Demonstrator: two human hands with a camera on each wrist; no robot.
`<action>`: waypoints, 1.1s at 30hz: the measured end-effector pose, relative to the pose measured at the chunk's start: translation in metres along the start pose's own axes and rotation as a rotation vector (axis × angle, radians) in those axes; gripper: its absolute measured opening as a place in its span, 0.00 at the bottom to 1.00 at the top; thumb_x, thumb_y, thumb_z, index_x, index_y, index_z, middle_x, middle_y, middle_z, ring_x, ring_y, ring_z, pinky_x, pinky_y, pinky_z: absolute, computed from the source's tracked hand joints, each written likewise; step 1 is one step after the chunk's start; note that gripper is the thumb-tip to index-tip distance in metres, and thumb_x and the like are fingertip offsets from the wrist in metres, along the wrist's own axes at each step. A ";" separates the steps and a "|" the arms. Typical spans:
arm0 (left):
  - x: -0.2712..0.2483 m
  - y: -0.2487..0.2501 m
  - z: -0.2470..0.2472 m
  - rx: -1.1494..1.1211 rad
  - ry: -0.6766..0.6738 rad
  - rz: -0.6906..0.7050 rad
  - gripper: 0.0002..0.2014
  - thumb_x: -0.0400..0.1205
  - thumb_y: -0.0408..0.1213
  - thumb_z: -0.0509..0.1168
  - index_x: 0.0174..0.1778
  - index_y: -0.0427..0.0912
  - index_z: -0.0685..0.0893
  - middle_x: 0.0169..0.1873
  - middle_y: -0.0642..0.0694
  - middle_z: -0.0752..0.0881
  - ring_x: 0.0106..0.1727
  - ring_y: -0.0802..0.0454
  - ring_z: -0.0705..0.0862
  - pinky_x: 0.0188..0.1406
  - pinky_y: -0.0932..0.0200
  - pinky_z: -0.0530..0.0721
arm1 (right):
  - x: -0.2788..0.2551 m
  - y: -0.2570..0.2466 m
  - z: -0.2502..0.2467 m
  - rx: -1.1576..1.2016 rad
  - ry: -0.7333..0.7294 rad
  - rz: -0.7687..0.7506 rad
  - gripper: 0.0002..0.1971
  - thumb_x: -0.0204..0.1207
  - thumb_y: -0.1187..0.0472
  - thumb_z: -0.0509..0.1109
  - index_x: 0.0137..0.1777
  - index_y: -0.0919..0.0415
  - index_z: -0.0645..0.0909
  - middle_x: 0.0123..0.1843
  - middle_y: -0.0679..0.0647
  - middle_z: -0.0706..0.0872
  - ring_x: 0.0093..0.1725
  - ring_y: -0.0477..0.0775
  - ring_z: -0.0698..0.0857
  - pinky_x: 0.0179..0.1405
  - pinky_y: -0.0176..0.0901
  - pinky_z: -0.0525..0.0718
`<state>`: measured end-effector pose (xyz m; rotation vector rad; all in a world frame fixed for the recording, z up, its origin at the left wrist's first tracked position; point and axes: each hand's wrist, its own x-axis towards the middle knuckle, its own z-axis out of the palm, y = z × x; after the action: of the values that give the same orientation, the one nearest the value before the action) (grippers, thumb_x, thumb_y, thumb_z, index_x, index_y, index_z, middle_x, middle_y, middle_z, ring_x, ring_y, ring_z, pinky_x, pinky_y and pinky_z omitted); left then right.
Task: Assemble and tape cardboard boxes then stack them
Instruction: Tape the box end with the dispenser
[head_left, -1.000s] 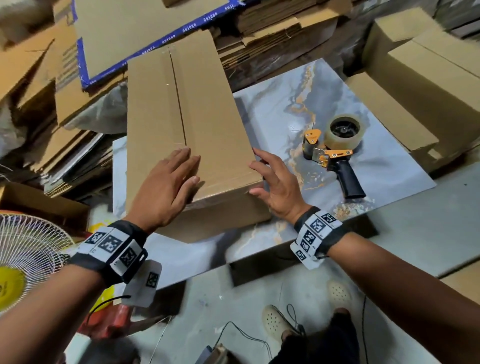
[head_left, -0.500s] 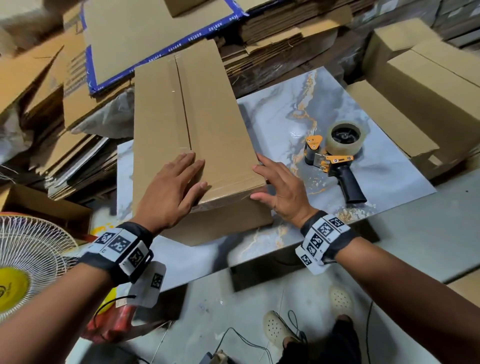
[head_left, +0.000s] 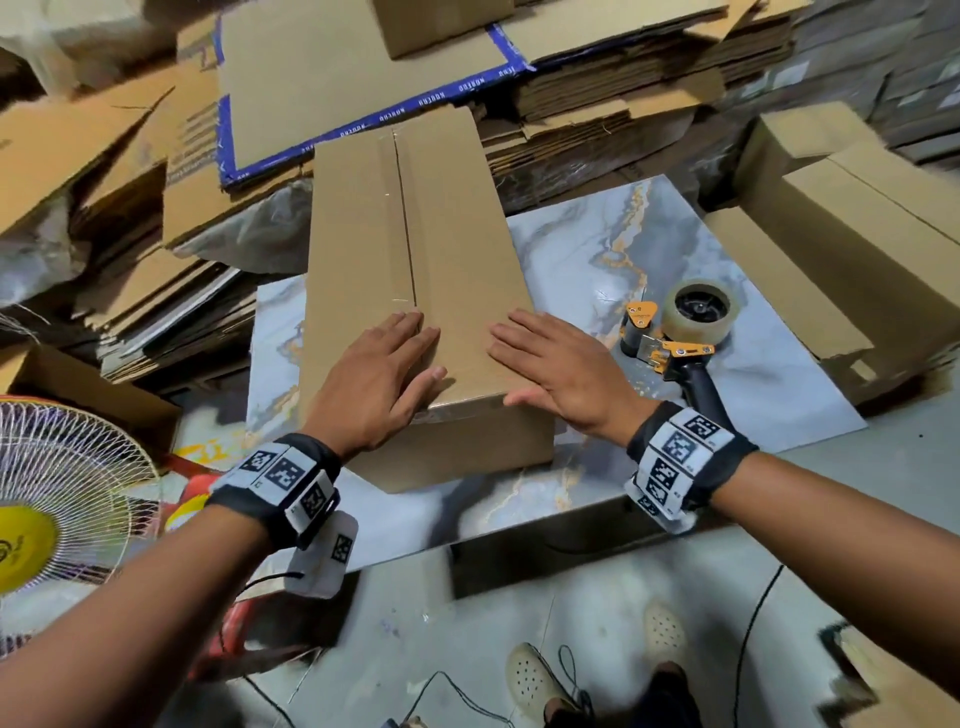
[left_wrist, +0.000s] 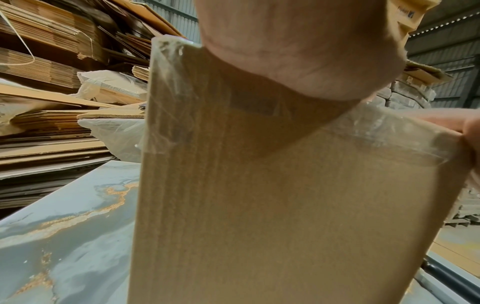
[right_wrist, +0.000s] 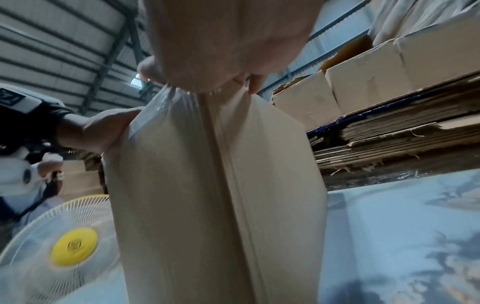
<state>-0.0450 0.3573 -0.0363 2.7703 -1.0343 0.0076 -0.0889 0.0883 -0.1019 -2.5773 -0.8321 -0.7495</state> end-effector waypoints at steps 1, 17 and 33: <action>0.000 0.002 -0.001 0.003 0.008 0.012 0.34 0.88 0.59 0.47 0.80 0.38 0.76 0.80 0.35 0.74 0.82 0.36 0.70 0.80 0.39 0.69 | 0.000 0.002 -0.003 -0.038 -0.043 -0.034 0.35 0.87 0.35 0.50 0.72 0.63 0.84 0.73 0.60 0.84 0.76 0.66 0.80 0.73 0.61 0.80; -0.006 0.009 -0.004 0.030 0.152 -0.073 0.28 0.88 0.56 0.49 0.60 0.37 0.85 0.60 0.37 0.87 0.63 0.37 0.82 0.62 0.43 0.81 | 0.022 -0.022 -0.026 -0.310 -0.308 0.028 0.38 0.70 0.24 0.63 0.63 0.58 0.78 0.68 0.58 0.81 0.67 0.64 0.80 0.63 0.68 0.79; -0.020 -0.020 -0.003 0.027 0.308 -0.226 0.21 0.86 0.56 0.52 0.44 0.45 0.82 0.35 0.45 0.83 0.42 0.44 0.81 0.35 0.54 0.66 | 0.048 -0.041 -0.021 -0.329 -0.304 -0.041 0.41 0.74 0.23 0.58 0.75 0.52 0.74 0.62 0.56 0.81 0.57 0.61 0.79 0.53 0.57 0.76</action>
<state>-0.0472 0.3853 -0.0385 2.7746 -0.6471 0.4058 -0.0884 0.1319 -0.0516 -3.0301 -0.9169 -0.5506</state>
